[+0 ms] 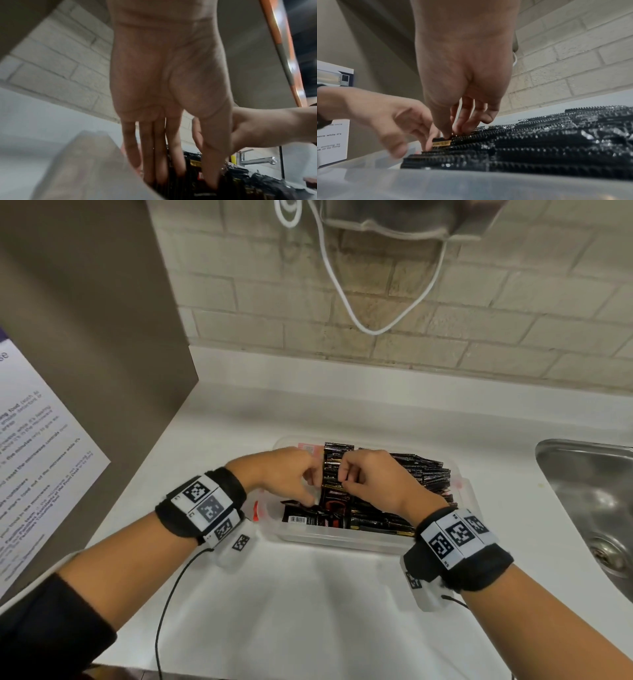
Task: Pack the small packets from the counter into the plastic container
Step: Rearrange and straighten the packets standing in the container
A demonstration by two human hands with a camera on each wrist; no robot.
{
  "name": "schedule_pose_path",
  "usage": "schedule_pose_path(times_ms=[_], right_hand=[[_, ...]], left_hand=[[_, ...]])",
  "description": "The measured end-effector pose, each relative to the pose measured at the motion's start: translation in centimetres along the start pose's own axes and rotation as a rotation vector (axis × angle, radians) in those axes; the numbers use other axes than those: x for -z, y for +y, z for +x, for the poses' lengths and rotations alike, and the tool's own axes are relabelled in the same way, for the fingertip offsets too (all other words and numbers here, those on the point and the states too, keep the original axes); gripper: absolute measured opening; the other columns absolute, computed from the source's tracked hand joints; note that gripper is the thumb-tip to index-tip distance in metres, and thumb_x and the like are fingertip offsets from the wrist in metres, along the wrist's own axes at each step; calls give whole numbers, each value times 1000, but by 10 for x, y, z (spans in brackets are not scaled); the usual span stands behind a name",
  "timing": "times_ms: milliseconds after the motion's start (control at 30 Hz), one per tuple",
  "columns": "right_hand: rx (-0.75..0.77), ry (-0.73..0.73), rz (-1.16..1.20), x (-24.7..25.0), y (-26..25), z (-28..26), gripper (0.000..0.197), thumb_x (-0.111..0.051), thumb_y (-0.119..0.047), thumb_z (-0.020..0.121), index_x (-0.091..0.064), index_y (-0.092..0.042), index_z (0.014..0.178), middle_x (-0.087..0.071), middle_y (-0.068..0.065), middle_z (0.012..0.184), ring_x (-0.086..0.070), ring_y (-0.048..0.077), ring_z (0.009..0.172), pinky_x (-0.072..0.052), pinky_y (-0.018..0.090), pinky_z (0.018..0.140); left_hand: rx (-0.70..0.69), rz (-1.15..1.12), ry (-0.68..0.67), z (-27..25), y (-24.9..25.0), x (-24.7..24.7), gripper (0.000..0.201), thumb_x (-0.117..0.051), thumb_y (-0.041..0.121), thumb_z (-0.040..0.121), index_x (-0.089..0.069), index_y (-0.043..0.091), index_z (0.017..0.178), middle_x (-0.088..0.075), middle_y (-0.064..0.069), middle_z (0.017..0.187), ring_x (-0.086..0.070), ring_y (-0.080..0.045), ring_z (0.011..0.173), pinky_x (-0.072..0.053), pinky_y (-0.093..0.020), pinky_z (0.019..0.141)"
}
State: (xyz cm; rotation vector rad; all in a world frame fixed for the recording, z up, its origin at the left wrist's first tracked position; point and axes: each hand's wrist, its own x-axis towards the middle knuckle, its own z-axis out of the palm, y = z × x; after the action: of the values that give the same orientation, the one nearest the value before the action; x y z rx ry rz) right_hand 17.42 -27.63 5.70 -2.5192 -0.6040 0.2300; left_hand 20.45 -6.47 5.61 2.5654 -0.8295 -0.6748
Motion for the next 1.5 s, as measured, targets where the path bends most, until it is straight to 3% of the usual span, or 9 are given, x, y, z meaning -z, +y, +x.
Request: schedule_pose_path(times_ms=[133,400,467,667,833,1033,1167,1333,1500], right_hand=[[10,20,-10,-2,0,0,16,-66,-1,82,-68,-16,87,-63,-1,84,-55,9,71,-48,25,68],[4,15,-12,1,2,0,17,-67,0,83,-75,-15,87,-61,-4,86,-54,1,69,-46,19,68],[2,24,-14,2,2,0,18,-65,-1,83,-75,-15,86,-58,-7,84,-51,-2,65,-41,13,65],[-14,40,24,5,-1,0,9,-75,-24,82,-70,-21,89,-64,-3,80,-52,3,65,-38,16,61],[-14,-6,32,5,-1,3,12,-77,-14,81,-66,-19,82,-63,-5,75,-51,1,60,-39,17,61],[68,13,-19,1,-5,3,24,-82,-21,75,-65,-20,92,-59,-5,82,-51,3,68,-37,17,62],[76,-31,-91,0,-3,4,18,-77,-9,79,-62,-19,82,-58,-5,84,-54,8,72,-42,22,67],[69,-28,-166,-4,-4,6,22,-75,-6,78,-57,-20,80,-51,-5,85,-53,15,76,-39,25,68],[89,-49,-114,-4,-6,2,25,-72,-4,75,-63,-19,93,-57,-4,79,-54,15,74,-44,30,67]], left_hand=[[59,198,-225,3,1,-7,51,-75,32,84,-62,22,132,-62,7,131,-56,-15,119,-46,-35,103],[-89,126,4,7,-5,-5,1,-71,20,88,-72,20,88,-58,16,69,-50,1,61,-36,-18,60],[-96,52,54,5,-8,4,14,-77,22,84,-65,23,75,-55,13,64,-48,-1,58,-37,-16,57],[-31,-119,97,1,-9,7,21,-84,19,78,-67,22,90,-73,1,90,-68,-9,70,-57,-35,68],[-66,-110,186,4,-3,-9,40,-85,17,73,-49,33,77,-58,12,77,-55,11,67,-41,-10,60],[8,-168,252,14,9,-28,44,-87,22,72,-54,18,101,-62,7,89,-60,-13,82,-49,-23,68],[115,-81,75,13,10,-28,79,-91,33,67,-41,14,125,-64,-2,105,-60,-20,90,-53,-34,76],[207,146,-126,16,13,-22,39,-79,43,80,-49,23,65,-51,8,65,-48,-10,59,-33,-24,50],[241,190,-263,22,20,-29,34,-71,48,86,-62,16,82,-60,5,78,-58,-17,76,-45,-27,63]])
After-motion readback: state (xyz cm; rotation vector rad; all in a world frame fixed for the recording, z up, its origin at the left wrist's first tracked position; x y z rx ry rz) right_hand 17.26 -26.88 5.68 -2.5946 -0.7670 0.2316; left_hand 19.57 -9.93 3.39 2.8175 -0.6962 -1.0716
